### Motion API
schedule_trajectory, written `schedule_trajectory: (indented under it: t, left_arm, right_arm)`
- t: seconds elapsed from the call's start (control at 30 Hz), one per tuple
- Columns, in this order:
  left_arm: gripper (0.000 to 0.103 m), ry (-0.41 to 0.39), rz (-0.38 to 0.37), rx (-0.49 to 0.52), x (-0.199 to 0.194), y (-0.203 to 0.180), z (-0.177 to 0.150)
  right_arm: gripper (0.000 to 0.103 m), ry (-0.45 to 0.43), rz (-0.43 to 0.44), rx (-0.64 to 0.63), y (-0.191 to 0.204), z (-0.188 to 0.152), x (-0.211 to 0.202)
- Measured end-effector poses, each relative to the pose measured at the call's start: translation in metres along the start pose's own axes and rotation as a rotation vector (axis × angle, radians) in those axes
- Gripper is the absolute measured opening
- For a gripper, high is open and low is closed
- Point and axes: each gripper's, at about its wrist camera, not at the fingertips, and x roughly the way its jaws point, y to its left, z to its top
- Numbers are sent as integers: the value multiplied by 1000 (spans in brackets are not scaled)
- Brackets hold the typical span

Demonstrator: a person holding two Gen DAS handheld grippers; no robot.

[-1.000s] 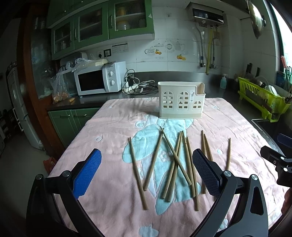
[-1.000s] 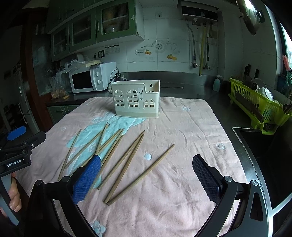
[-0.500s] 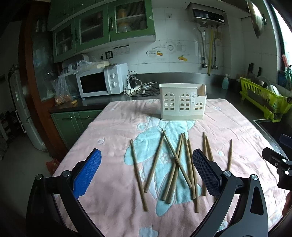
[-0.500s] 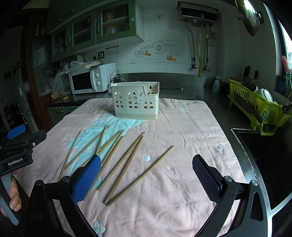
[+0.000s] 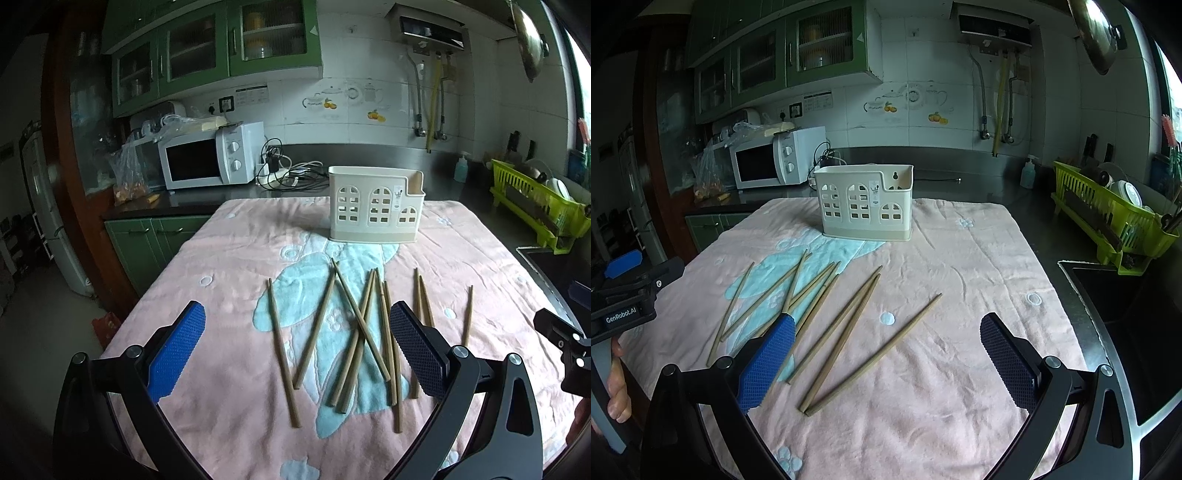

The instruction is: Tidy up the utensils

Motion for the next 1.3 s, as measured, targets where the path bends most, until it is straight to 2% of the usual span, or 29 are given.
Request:
schedule_trajectory:
  t: [0.43, 0.8, 0.83, 0.87, 0.9, 0.97, 1.17, 1.3]
  left_arm:
    - [98, 27, 19, -44, 8, 11, -2]
    - [98, 89, 13, -57, 22, 29, -17]
    - [98, 93, 17, -55, 23, 30, -19]
    - [95, 97, 20, -54, 25, 31, -20]
    - [92, 103, 22, -54, 26, 32, -22]
    - [91, 118, 21, -61, 30, 34, -28]
    - [75, 177, 32, -93, 43, 42, -47]
    - [70, 203, 41, -96, 49, 46, -60]
  right_arm:
    - [97, 34, 8, 2, 1, -9, 9]
    - [95, 96, 5, -3, 6, -31, 23]
    - [92, 107, 11, -4, 7, -34, 25]
    - [83, 117, 15, -4, 9, -37, 28]
    - [78, 131, 24, -6, 10, -39, 31]
    - [75, 162, 40, -11, 15, -46, 37]
    - [62, 236, 58, -33, 30, -65, 56]
    - [58, 273, 55, -58, 42, -75, 65]
